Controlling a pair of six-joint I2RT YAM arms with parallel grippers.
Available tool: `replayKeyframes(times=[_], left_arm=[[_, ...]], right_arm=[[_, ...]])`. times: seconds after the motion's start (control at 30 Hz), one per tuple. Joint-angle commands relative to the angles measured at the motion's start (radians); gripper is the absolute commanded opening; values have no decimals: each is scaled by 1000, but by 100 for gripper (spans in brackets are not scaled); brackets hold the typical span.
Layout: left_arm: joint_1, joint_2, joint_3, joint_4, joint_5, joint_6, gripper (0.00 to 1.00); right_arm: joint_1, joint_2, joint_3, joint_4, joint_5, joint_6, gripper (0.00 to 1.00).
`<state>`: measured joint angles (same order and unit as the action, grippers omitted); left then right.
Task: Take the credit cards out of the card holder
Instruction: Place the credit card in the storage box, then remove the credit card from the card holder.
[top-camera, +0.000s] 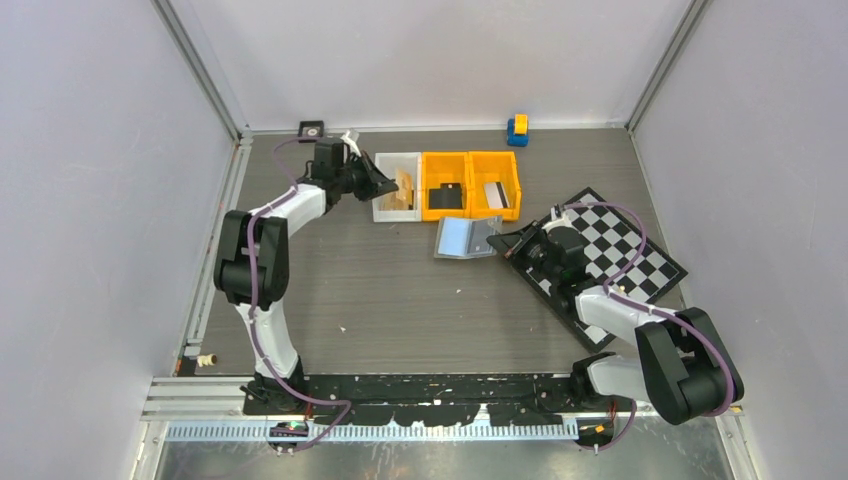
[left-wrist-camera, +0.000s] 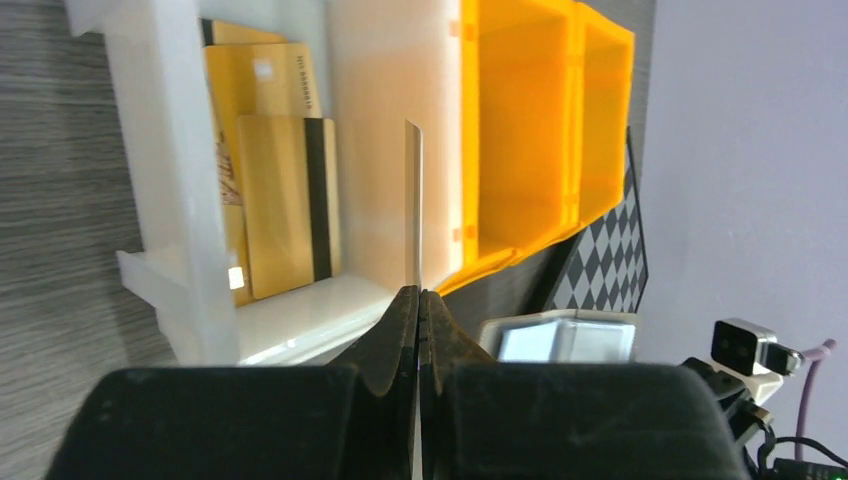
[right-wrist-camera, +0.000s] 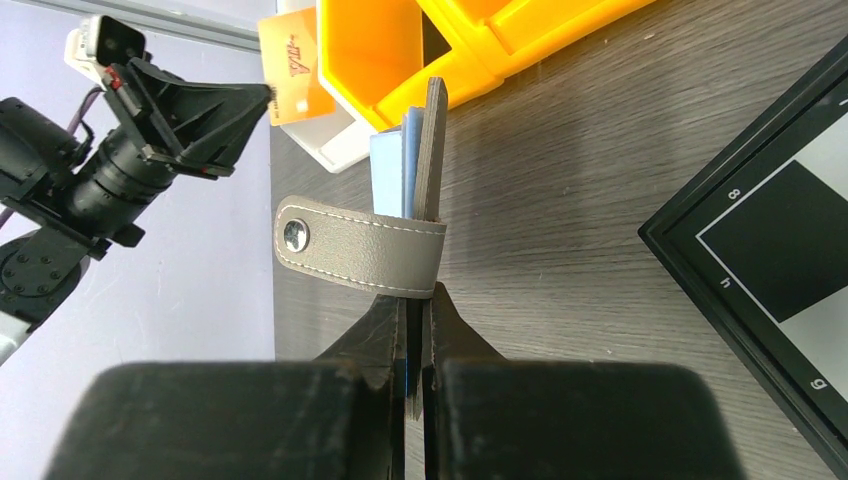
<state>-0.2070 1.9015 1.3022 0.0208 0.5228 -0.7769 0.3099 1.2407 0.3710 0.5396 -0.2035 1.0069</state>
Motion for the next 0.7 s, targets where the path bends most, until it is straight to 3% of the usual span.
replayKeyframes(times=[0.0,0.13,0.17,0.2,0.53,0.6,0.63,0.67], left_arm=[[23,14,26,-14,-3,14,5],[29,-22,7,-8,-53,30,46],[29,-35,-1,-7,-66,33,62],[29,-50,-15,9,-71,37,69],[-49,-369,-300,48,-123,35,74],[-59,-429,-359,44,-128,17,85],[-61,-462,-386,44,-134,8,98],[-65,-493,-408,37,-149,7,100]], right_arm=[[-6,-36,29,48,10,-9,0],[-6,-34,27,54,8,-12,0],[-5,-31,27,57,7,-12,1],[-6,-28,27,58,5,-13,0],[-5,-23,21,142,-59,-21,1],[-5,-16,17,177,-84,-18,1],[-5,-10,15,206,-96,-14,0],[-5,-4,13,226,-108,-10,1]])
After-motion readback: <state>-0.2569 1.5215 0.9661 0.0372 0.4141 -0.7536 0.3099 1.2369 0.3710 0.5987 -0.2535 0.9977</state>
